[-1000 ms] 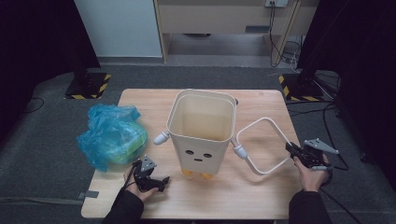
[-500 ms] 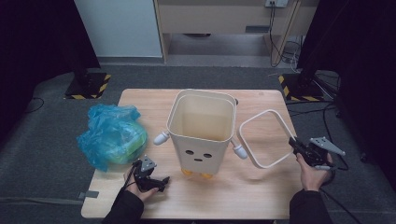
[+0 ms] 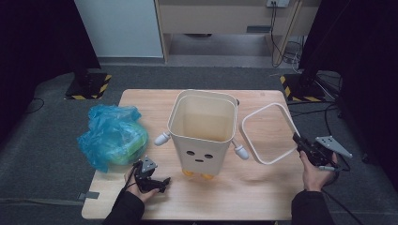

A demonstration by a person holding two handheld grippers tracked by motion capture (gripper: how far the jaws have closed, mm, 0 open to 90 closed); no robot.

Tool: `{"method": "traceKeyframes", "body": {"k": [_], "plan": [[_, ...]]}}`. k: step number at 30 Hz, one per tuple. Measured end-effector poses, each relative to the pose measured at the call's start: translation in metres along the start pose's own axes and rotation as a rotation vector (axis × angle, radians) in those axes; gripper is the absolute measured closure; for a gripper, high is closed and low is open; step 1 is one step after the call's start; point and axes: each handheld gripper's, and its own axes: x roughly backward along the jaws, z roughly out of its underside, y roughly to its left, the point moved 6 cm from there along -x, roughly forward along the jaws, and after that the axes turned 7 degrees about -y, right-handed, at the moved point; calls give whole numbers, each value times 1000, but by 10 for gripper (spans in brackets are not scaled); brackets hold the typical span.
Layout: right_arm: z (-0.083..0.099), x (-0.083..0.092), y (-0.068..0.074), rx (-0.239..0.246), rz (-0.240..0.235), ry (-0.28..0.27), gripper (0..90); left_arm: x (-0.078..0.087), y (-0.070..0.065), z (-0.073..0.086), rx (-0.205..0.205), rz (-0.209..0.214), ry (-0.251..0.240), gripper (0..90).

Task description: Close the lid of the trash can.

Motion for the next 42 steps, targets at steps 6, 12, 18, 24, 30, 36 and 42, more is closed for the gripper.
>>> {"method": "traceKeyframes", "body": {"k": [6, 12, 18, 24, 30, 36, 42], "plan": [[-10, 2, 5, -1, 3, -37, 792, 0, 0, 0, 0, 0, 0, 0], [-19, 4, 8, 2, 10, -72, 792, 0, 0, 0, 0, 0, 0, 0], [-26, 6, 8, -2, 17, -100, 793, 0, 0, 0, 0, 0, 0, 0], [-35, 7, 10, -3, 17, -133, 793, 0, 0, 0, -1, 0, 0, 0], [-41, 8, 12, -8, 11, -152, 792, 0, 0, 0, -1, 0, 0, 0], [-51, 10, 13, -10, 10, -183, 794, 0, 0, 0, -2, 1, 1, 0], [-58, 12, 15, -13, 11, -207, 794, 0, 0, 0, -2, 2, 1, 0]]}}
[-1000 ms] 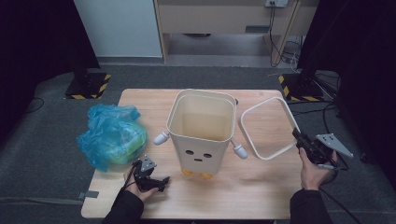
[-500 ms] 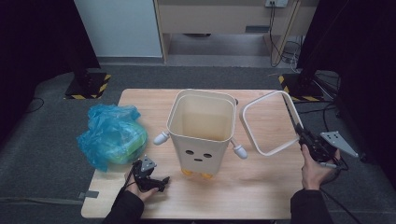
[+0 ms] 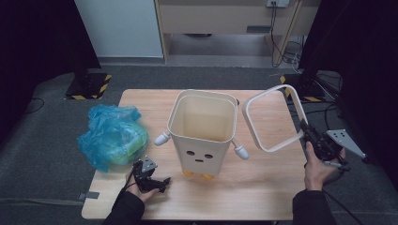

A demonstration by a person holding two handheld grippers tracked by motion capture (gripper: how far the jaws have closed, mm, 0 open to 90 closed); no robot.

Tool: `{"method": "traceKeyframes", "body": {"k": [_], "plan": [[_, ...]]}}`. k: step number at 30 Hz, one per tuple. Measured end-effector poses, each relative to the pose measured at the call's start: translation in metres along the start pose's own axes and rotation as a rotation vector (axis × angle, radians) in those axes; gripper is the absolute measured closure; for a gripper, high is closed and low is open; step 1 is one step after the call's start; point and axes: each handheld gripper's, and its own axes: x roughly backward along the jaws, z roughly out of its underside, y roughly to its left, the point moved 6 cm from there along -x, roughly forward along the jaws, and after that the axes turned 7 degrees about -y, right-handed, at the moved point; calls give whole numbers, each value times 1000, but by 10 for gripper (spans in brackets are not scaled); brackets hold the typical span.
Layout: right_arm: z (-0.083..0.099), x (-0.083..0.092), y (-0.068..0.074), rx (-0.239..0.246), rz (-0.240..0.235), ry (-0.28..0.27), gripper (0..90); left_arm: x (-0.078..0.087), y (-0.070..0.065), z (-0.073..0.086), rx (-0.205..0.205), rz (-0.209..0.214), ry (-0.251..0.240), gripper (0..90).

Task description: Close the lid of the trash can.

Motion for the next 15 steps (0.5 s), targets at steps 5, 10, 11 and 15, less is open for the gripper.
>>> {"method": "traceKeyframes", "body": {"k": [5, 10, 11, 15], "plan": [[-5, -1, 5, 9, -8, -11, 793, 0, 0, 0, 0, 0, 0, 0], [-14, -2, 12, 13, -22, -36, 794, 0, 0, 0, 0, 0, 0, 0], [-17, -2, 13, 9, -24, -43, 794, 0, 0, 0, 0, 0, 0, 0], [-23, -4, 14, -6, -27, -60, 794, 0, 0, 0, 0, 0, 0, 0]]}}
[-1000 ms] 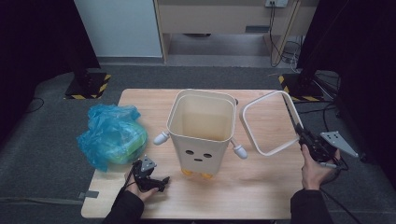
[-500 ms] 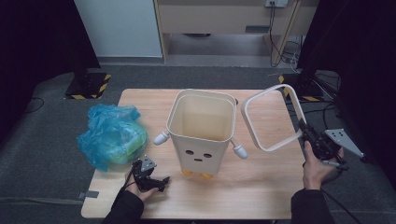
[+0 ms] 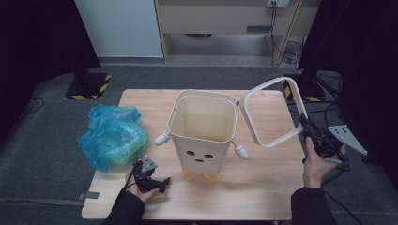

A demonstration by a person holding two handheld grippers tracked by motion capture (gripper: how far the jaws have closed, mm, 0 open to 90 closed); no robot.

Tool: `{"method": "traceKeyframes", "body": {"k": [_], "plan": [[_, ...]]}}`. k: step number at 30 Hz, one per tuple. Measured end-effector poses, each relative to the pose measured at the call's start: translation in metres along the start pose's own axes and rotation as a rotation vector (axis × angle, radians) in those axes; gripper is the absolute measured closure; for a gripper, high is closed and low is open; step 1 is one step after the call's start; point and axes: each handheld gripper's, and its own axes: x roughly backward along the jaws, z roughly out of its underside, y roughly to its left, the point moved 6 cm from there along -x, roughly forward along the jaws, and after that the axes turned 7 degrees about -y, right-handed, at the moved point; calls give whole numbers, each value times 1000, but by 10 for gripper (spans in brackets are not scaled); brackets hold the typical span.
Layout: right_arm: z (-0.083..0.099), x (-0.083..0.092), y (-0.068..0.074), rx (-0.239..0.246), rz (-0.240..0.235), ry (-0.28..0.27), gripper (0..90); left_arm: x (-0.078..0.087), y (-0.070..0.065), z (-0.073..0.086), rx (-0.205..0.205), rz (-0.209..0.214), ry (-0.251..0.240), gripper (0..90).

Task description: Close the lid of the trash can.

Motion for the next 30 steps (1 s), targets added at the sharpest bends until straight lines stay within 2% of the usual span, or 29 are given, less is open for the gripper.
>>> {"method": "traceKeyframes", "body": {"k": [18, 30], "plan": [[-33, -7, 12, 10, -36, -55, 795, 0, 0, 0, 0, -1, 1, 0], [-57, -13, 25, 37, -110, -76, 797, 0, 0, 0, 0, 0, 0, 0]]}}
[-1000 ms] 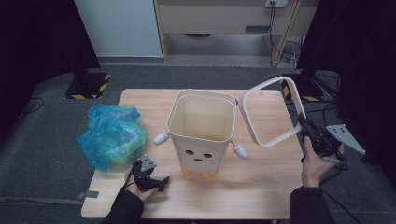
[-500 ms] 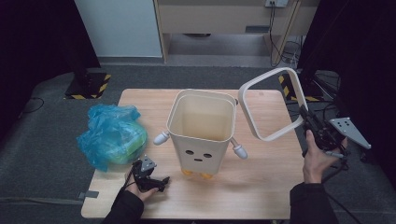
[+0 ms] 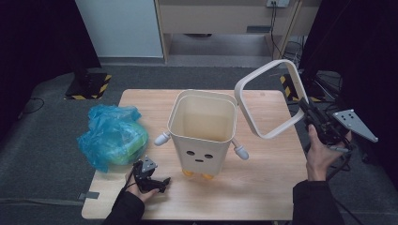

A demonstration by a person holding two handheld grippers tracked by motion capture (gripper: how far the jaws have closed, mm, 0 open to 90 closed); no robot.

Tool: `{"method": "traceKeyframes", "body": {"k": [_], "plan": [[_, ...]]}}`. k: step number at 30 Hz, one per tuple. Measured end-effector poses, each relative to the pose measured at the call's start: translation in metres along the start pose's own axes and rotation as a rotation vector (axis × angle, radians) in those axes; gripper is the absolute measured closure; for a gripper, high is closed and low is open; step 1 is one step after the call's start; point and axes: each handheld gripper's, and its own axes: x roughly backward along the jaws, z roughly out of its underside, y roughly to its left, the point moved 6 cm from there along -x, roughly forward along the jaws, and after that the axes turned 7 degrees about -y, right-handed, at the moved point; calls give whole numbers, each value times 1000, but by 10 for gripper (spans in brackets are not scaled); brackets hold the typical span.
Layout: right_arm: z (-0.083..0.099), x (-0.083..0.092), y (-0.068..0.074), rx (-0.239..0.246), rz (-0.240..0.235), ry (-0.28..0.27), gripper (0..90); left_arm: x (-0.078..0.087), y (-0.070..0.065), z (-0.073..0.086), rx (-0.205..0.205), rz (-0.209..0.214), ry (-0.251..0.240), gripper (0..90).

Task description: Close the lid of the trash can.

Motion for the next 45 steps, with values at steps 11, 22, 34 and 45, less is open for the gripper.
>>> {"method": "traceKeyframes", "body": {"k": [11, 22, 34, 45], "plan": [[-14, -10, 13, -6, -86, 2, 797, 0, 0, 0, 0, 0, 0, 0], [-27, -25, 40, -1, -205, 19, 798, 0, 0, 0, 0, 0, 0, 0], [-34, -43, 67, -26, -339, 50, 802, 0, 0, 0, 0, 0, 0, 0], [-36, -55, 97, -43, -444, 93, 801, 0, 0, 0, -2, 3, 2, 0]]}}
